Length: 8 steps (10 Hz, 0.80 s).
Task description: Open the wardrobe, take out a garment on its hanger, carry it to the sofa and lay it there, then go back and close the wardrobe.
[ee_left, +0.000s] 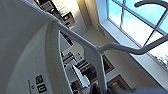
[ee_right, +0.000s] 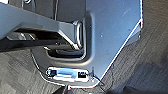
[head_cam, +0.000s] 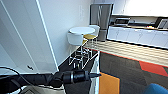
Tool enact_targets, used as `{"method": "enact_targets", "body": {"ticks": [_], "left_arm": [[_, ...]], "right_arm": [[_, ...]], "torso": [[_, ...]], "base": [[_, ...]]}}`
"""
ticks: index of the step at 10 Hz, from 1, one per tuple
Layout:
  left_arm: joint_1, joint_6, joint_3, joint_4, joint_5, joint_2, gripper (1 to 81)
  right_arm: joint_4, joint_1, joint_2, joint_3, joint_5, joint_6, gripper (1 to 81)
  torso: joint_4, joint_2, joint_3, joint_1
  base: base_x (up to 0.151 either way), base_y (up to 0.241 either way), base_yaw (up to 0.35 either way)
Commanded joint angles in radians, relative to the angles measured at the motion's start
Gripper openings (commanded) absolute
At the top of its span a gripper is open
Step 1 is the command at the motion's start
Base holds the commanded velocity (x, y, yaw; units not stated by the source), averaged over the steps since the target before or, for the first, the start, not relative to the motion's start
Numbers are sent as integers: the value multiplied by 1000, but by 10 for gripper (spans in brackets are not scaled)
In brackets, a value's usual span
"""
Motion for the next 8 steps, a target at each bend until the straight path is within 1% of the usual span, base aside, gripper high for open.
{"method": "enact_targets", "body": {"ticks": [1,2,8], "left_arm": [[-143,11,42,37,-56,-15,10],[-144,11,42,38,-56,-15,10],[-147,11,67,54,-58,-35,10]], "right_arm": [[-7,14,-3,2,-57,-4,811],[-12,16,-3,7,-57,-4,811],[-6,16,6,5,-57,-2,811]], "torso": [[0,0,1,0],[0,0,-4,-1],[0,0,-3,0]], "base": [[0,0,-218],[0,0,-219],[0,0,-219]]}}
